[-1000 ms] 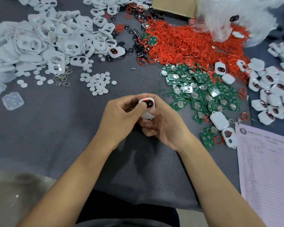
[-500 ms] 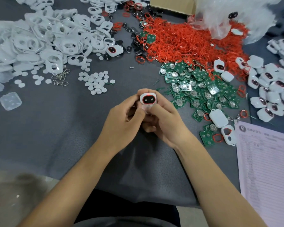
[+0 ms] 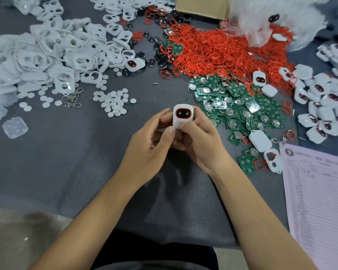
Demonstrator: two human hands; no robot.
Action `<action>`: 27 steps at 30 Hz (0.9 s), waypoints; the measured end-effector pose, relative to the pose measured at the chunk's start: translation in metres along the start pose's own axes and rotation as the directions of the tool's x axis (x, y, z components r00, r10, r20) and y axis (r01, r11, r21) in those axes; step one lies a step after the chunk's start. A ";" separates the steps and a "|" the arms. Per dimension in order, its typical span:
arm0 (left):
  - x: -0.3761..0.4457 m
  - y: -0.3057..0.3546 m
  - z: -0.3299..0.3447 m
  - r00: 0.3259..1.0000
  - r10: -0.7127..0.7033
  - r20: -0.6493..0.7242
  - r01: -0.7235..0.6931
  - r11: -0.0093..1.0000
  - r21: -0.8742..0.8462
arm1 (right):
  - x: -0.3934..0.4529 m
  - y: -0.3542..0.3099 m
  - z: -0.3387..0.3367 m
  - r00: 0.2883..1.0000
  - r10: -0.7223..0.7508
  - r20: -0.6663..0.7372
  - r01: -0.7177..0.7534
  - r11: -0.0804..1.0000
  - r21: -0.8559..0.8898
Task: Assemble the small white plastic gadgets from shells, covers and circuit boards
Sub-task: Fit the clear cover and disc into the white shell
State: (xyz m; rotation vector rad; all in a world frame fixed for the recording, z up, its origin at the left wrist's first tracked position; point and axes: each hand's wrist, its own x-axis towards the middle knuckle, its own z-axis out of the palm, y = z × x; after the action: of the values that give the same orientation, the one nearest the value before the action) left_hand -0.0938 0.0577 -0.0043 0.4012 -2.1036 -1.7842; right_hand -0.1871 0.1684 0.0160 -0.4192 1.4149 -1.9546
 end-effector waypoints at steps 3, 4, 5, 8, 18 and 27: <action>0.003 0.002 0.005 0.998 0.018 -0.057 -0.021 0.999 -0.050 | 0.001 -0.003 -0.004 0.999 -0.047 -0.002 0.047 0.998 0.051; 0.005 0.004 0.006 0.995 0.042 -0.092 -0.045 0.999 -0.030 | 0.001 -0.004 -0.006 0.997 -0.078 0.007 0.077 0.995 0.060; 0.008 0.006 0.008 0.990 0.071 -0.122 -0.073 0.997 -0.009 | 0.001 -0.005 -0.008 0.994 -0.109 0.009 0.109 0.993 0.054; 0.015 0.013 0.017 0.976 0.136 -0.168 -0.128 0.990 0.053 | 0.000 -0.009 -0.016 0.986 -0.163 -0.031 0.162 0.986 -0.039; 0.056 0.022 0.079 0.989 0.140 -0.045 -0.136 0.987 0.081 | -0.006 -0.030 -0.074 0.859 -0.337 -0.386 0.252 0.934 -0.253; 0.063 0.013 0.102 0.962 0.199 0.185 -0.240 0.942 0.234 | -0.017 -0.044 -0.112 0.760 -0.326 -0.562 0.189 0.938 -0.289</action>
State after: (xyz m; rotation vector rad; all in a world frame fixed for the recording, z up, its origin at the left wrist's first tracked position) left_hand -0.1952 0.1228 -0.0013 0.0820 -2.3925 -1.4668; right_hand -0.2575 0.2670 0.0191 -0.0722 2.0841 -2.2895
